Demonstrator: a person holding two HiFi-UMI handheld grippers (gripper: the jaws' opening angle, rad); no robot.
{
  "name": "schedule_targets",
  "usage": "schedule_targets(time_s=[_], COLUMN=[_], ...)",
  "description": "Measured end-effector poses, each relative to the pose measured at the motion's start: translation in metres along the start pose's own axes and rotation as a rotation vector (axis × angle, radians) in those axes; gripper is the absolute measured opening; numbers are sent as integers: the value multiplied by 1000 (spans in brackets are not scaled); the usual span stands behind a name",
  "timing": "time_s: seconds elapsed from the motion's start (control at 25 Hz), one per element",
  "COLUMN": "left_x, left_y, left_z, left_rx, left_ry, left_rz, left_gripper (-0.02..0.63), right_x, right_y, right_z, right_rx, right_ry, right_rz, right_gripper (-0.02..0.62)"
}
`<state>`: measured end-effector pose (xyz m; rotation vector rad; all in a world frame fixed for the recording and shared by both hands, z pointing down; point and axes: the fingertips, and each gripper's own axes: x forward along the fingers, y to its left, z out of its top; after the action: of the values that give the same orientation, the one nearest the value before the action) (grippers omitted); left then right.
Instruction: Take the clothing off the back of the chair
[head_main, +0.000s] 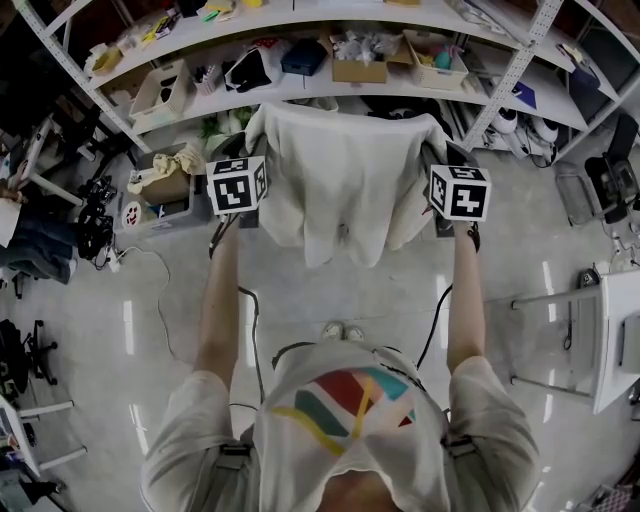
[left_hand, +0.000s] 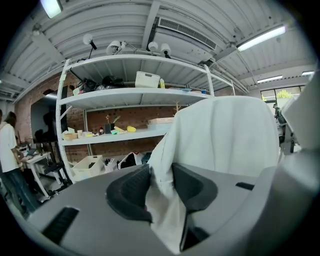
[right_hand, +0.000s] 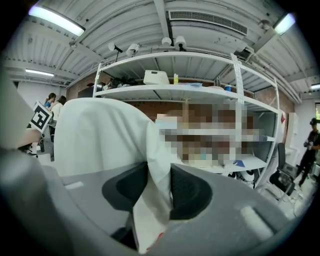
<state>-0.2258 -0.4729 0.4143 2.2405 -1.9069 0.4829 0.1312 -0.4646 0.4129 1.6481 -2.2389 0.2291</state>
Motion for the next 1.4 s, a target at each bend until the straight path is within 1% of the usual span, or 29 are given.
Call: schedule_targets(time_s=[0.08,0.12,0.2,0.28,0.4,0.6,0.76,0.92,1.12,1.24,1.4], left_x=[-1,0,1,2,0,-5,-7,-11,-18,-28,-42], left_y=[-2,-3,-5,-6,-8,-6,-6,-6,0,8,15], left_z=[-3,-4,-4,-3,-4,0,-1,0,9,18,37], left_rx=[28,45,70,73,66,73,39,31,38,12,13], left_ry=[11,16,25,30,28,21,12,6,-7,-44,-90], left_rz=[1,5,15,18,17,31,37,64,99,135,168], left_gripper=[93,67,40,29,25,21,20,18,18,18,17], right_x=[0,0,0,0,1,-1,-1,-2,-10,-17,-30], right_y=[0,0,0,-1,-2,-6,-11,-14,-22,-25,-35], right_z=[-2,-2,-2,-2,-3,-2,-4,-2,-1,4,20], right_rx=[-4,-7,-24,-58,-89,-79,-69,-89,-67,-68,-41], right_ry=[-2,-4,-6,-8,-17,-6,-6,-2,3,-27,-98], right_rz=[-9,-14,-34,-65,-97,-105,-104,-120,-127,-162,-196], right_gripper=[105,91,51,21,12,11,9,9,9,8,8])
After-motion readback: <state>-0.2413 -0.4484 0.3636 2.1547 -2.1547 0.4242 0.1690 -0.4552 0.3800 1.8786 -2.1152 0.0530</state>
